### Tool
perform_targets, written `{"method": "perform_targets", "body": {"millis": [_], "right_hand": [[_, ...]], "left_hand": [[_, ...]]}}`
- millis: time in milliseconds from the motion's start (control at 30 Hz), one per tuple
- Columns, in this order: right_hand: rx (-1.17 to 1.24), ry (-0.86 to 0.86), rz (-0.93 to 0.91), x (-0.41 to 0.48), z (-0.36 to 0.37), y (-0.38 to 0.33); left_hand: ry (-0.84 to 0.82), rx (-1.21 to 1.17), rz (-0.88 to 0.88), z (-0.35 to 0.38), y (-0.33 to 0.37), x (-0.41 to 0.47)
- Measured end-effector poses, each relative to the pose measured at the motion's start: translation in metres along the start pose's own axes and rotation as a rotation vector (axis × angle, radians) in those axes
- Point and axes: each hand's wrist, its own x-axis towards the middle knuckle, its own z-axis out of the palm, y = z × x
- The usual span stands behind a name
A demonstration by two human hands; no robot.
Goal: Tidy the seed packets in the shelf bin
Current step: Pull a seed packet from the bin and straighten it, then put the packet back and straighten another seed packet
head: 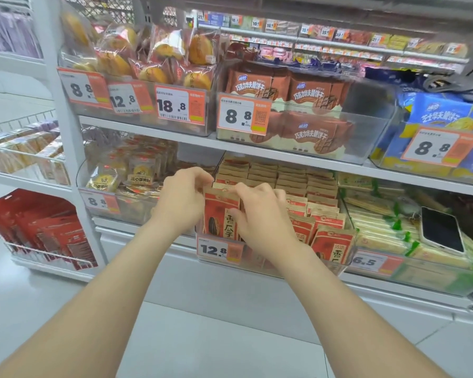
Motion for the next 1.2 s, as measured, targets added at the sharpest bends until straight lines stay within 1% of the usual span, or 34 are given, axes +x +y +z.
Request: {"method": "perform_targets", "body": {"millis": [100,167,233,300,333,400,467,533,633,733,867,933,1000,1067,1133,1200], "right_hand": [[0.042,-0.077,0.014,0.0,0.007,0.005],[0.031,-0.097,0.015,0.002,0.011,0.007],[0.066,-0.035,0.029,0.003,0.015,0.011],[0.143,0.074,0.066,0.008,0.018,0.017],[0.178,0.101,0.09,0.01,0.018,0.02],[0.189,0.057,0.095,0.012,0.018,0.025],[0.099,-0.081,0.029,0.011,0.021,0.027],[-0.008,-0.195,-0.039,0.008,0.024,0.023],[-0.072,-0.224,-0.113,0.006,0.023,0.02],[-0.043,-0.235,-0.144,0.002,0.022,0.023],[-0.029,-0.261,-0.17,-0.004,0.019,0.025],[0.022,-0.264,-0.173,-0.007,0.015,0.027],[0.056,-0.224,-0.149,-0.008,0.008,0.029],[0.054,-0.141,-0.072,-0.009,0.0,0.031],[0.029,-0.091,0.047,-0.008,-0.009,0.033],[-0.006,-0.143,0.117,-0.008,-0.014,0.037]], "left_hand": [[0.003,-0.169,-0.096,0.006,0.01,0.009],[-0.043,-0.194,-0.109,0.012,0.014,0.013],[-0.064,-0.193,-0.103,0.018,0.015,0.017],[-0.044,-0.203,-0.089,0.019,0.015,0.024],[-0.034,-0.207,-0.083,0.019,0.015,0.027],[-0.037,-0.192,-0.075,0.019,0.015,0.033],[-0.093,-0.131,-0.06,0.02,0.015,0.038],[-0.188,-0.067,-0.056,0.024,0.015,0.042],[-0.323,0.126,-0.036,0.029,0.02,0.047],[-0.406,0.332,-0.017,0.038,0.025,0.048],[-0.498,0.417,-0.024,0.045,0.024,0.049],[-0.471,0.427,-0.032,0.046,0.023,0.05],[-0.35,0.422,-0.032,0.047,0.024,0.05],[-0.229,0.414,-0.033,0.049,0.024,0.049],[-0.153,0.412,-0.038,0.05,0.023,0.047],[-0.085,0.404,-0.032,0.051,0.023,0.044]]}}
